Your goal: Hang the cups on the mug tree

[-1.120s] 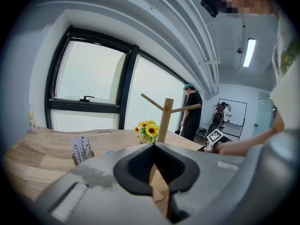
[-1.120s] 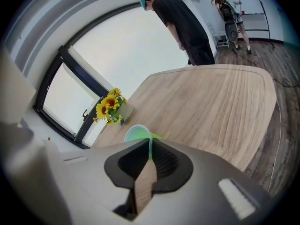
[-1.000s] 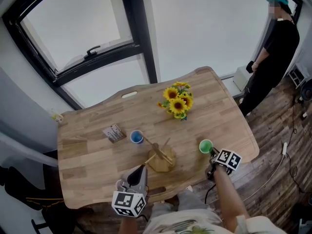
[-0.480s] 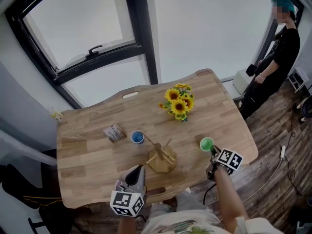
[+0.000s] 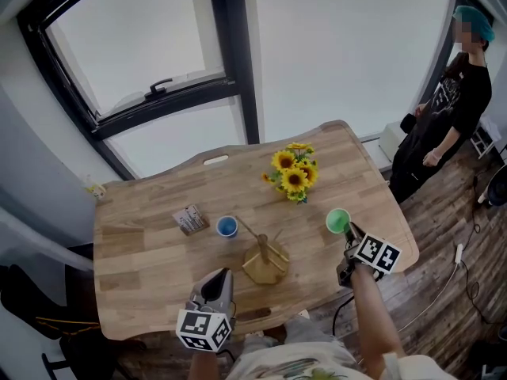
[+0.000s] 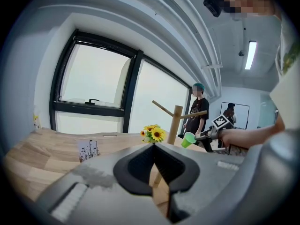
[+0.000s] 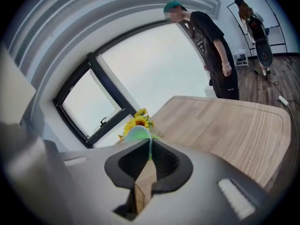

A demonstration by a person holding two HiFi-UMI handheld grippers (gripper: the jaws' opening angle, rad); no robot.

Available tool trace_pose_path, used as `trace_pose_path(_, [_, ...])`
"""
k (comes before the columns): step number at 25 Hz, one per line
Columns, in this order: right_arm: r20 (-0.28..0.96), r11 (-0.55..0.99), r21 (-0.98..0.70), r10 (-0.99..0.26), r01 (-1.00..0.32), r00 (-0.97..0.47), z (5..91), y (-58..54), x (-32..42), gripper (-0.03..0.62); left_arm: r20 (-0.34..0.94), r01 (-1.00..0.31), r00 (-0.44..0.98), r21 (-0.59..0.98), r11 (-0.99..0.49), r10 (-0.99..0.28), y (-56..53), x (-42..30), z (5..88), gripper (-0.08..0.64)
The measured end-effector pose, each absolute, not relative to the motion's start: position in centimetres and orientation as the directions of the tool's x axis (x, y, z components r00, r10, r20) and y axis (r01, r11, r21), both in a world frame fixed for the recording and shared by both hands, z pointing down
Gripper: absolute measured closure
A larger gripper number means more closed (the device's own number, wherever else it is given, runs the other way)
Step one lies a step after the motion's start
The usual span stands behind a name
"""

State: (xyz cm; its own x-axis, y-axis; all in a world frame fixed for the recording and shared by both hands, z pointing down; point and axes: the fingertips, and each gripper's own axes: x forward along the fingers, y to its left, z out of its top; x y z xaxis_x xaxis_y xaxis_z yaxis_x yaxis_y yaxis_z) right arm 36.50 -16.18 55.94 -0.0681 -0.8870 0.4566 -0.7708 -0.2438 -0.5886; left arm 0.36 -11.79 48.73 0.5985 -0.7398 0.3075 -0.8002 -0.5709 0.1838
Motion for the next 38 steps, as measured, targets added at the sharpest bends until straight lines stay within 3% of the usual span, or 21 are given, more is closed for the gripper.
trace_pose_path(18, [0.277, -0.062, -0.478, -0.957, -0.876, -0.084, 47.1, -17.6, 32.7, 0.575, 0.273, -0.805, 0.593, 0.175, -0.567, -0.758, -12.1, -1.0, 47.1, 0.56])
trace_pose_path(29, [0.199, 0.073, -0.268, -0.971, -0.961, -0.13, 44.3, -17.8, 28.6, 0.575, 0.261, -0.809, 0.588, 0.179, -0.56, -0.766, -11.6, -1.4, 46.9, 0.558])
trace_pose_path(38, [0.193, 0.139, 0.047, -0.973, -0.989, -0.128, 44.0, -18.0, 25.2, 0.575, 0.264, -0.817, 0.576, 0.179, -0.547, -0.774, -11.0, -2.0, 46.9, 0.56])
